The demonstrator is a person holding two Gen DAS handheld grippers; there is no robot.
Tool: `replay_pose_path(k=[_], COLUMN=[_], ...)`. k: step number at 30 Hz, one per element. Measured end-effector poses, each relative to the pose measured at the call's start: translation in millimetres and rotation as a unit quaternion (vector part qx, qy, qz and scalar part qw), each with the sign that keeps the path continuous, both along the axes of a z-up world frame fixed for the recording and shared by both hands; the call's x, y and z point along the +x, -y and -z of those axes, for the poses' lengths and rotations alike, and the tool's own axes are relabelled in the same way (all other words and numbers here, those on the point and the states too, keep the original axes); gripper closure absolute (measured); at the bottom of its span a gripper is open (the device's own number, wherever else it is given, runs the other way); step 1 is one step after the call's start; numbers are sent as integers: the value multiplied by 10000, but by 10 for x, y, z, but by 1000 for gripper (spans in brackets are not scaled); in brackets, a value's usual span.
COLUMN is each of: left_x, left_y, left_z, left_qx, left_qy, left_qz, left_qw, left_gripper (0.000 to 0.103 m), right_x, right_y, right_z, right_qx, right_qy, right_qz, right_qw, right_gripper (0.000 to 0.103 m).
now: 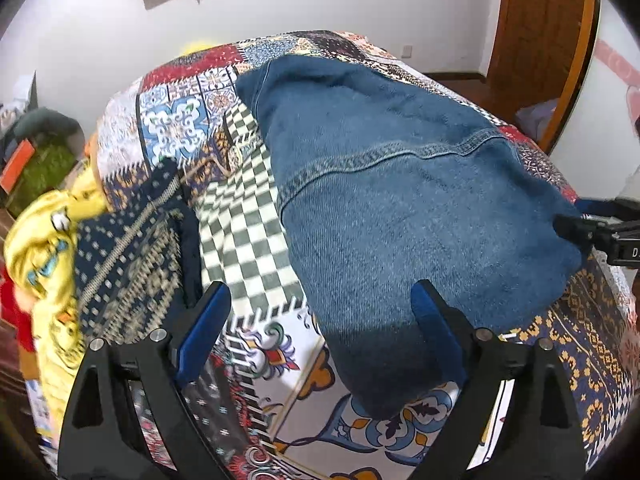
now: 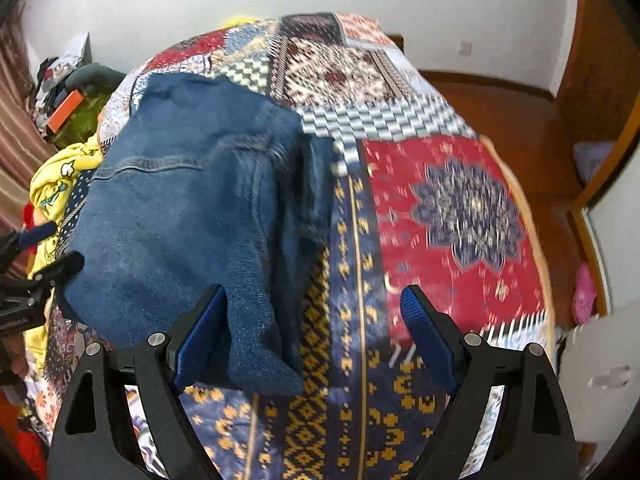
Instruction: Fold large clothes
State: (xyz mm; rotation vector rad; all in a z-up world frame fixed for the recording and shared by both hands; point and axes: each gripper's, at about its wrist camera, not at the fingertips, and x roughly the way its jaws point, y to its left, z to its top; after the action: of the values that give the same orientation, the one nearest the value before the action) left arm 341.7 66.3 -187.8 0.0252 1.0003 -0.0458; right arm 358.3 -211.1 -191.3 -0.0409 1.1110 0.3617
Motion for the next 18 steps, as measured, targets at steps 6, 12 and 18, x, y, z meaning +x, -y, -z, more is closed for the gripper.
replay_pose_path(k=[6, 12, 18], left_x=[-149, -149, -19], left_y=[-7, 47, -25], left_z=[-18, -208, -453], left_qx=[-89, 422, 470], left_qy=[98, 322, 682], left_qz=[-94, 83, 103], left_qw=[9999, 9986, 9965], left_gripper=[11, 11, 11], right_x=[-151, -170, -93], right_y=[49, -73, -300], right_z=[75, -217, -585], right_qx=[-211, -388, -115], right_qy=[47, 313, 830], right_qz=[-97, -372, -784], right_qw=[9997, 9981, 9934], right_gripper=[15, 15, 13])
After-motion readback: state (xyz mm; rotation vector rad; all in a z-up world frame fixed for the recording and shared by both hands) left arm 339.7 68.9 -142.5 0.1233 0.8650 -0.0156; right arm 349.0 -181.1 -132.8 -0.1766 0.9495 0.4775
